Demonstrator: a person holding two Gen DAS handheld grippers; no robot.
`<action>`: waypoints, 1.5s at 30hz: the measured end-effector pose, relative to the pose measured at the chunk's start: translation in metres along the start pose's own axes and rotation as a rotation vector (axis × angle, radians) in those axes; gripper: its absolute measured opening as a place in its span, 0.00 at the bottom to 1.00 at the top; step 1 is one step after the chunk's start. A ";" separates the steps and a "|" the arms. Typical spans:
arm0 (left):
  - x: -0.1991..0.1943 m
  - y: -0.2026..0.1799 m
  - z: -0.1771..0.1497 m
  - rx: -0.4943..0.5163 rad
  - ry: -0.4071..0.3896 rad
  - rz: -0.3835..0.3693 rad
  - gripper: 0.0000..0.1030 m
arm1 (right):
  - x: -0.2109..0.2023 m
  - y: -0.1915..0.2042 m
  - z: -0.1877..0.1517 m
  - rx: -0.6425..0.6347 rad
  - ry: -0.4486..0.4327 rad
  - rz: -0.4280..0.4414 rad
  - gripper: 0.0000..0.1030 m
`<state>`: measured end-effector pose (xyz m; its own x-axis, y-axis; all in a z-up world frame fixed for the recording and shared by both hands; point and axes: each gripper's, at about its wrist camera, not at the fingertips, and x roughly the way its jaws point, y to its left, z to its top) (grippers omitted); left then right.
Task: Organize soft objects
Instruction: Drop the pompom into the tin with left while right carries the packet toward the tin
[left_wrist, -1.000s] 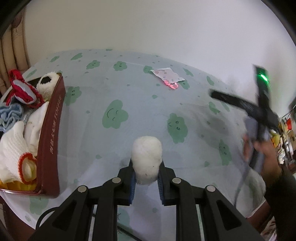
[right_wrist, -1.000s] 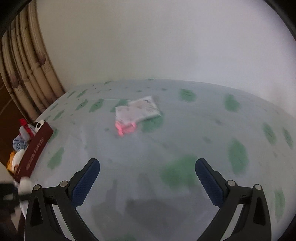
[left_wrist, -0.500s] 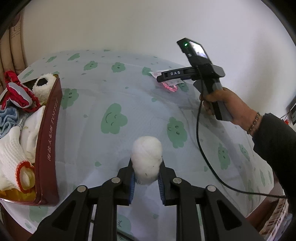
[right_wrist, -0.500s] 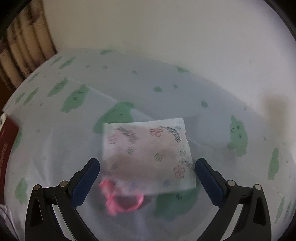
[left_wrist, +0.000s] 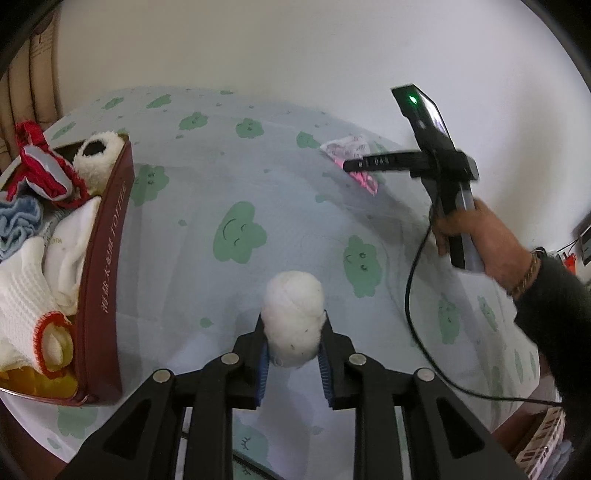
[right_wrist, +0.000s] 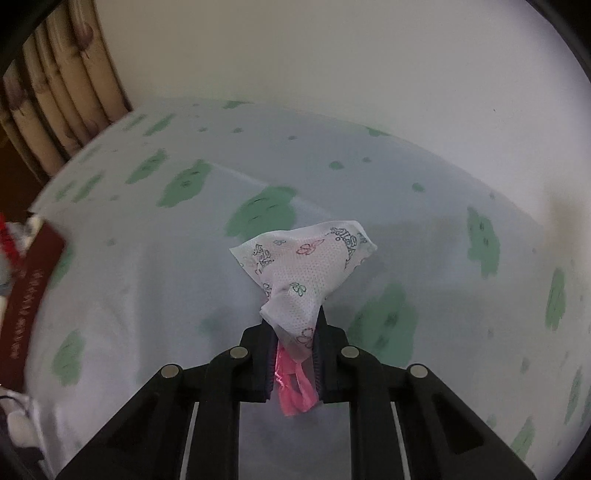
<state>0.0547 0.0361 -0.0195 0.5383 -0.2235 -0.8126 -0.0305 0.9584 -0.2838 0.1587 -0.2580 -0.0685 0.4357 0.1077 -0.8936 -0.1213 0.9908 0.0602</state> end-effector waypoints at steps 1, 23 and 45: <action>-0.002 -0.002 0.000 0.005 -0.006 0.003 0.23 | -0.010 0.003 -0.008 0.013 -0.019 0.020 0.14; -0.121 0.060 0.005 -0.074 -0.210 0.156 0.23 | -0.091 0.073 -0.159 0.183 -0.155 0.097 0.15; -0.059 0.122 0.038 -0.038 -0.134 0.285 0.49 | -0.086 0.067 -0.167 0.237 -0.162 0.099 0.17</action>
<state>0.0511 0.1732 0.0126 0.6096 0.0814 -0.7885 -0.2263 0.9712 -0.0747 -0.0355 -0.2145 -0.0622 0.5712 0.1980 -0.7966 0.0326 0.9642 0.2630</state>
